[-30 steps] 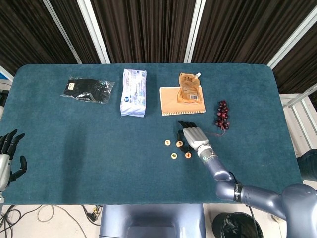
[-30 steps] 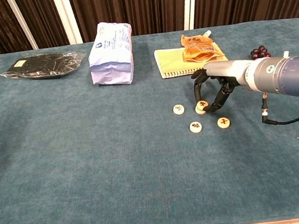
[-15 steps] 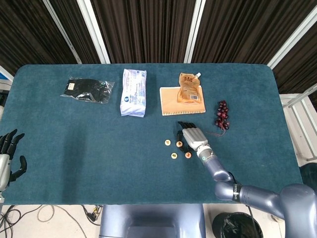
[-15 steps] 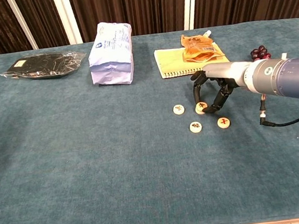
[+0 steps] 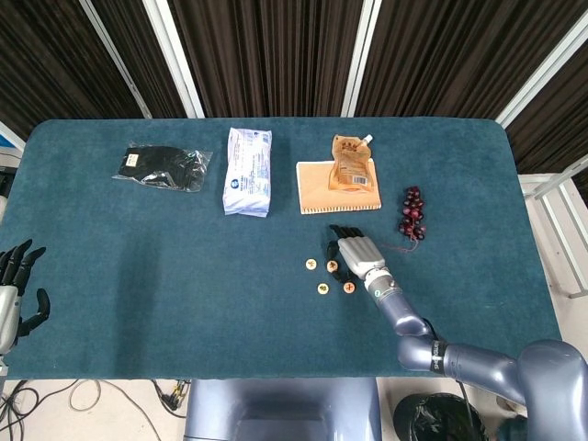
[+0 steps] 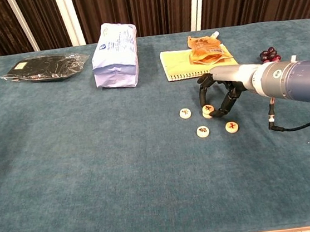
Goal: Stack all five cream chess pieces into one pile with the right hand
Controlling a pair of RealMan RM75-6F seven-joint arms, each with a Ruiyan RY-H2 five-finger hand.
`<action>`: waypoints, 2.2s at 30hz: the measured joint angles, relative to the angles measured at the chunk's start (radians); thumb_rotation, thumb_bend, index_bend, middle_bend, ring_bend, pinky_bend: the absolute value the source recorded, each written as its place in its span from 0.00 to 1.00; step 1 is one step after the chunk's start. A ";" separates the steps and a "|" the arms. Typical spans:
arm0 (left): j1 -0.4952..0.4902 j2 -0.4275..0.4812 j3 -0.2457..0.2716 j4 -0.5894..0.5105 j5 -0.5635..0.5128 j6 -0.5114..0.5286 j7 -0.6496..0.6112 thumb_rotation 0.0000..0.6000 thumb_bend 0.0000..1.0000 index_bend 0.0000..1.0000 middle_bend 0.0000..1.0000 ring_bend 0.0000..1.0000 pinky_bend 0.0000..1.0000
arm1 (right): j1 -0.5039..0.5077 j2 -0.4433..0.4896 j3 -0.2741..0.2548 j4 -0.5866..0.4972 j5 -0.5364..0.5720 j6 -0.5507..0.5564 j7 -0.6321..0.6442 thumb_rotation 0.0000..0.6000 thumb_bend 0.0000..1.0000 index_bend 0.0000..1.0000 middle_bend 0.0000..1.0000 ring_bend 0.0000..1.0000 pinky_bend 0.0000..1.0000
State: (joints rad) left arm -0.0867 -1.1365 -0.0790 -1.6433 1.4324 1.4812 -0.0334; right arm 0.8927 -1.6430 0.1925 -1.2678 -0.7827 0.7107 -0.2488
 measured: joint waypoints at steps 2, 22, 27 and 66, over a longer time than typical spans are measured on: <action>0.000 0.000 0.000 0.000 0.000 0.000 0.001 1.00 0.62 0.13 0.00 0.00 0.00 | 0.000 0.000 0.002 0.000 0.001 0.002 0.001 1.00 0.41 0.43 0.00 0.00 0.04; 0.001 -0.001 -0.001 -0.003 -0.004 0.001 0.003 1.00 0.62 0.13 0.00 0.00 0.00 | -0.015 0.048 -0.005 -0.105 -0.053 0.039 0.005 1.00 0.41 0.37 0.00 0.00 0.00; 0.002 -0.001 -0.002 -0.004 -0.006 0.003 0.001 1.00 0.62 0.13 0.00 0.00 0.00 | -0.007 0.053 0.002 -0.129 -0.047 0.054 -0.012 1.00 0.41 0.36 0.00 0.00 0.00; 0.001 0.003 -0.001 -0.013 -0.006 -0.005 -0.014 1.00 0.62 0.13 0.00 0.00 0.00 | 0.127 -0.112 0.005 0.001 0.194 0.122 -0.268 1.00 0.41 0.42 0.00 0.00 0.00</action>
State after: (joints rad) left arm -0.0862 -1.1330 -0.0799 -1.6561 1.4264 1.4759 -0.0477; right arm 1.0197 -1.7548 0.1978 -1.2664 -0.5888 0.8327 -0.5164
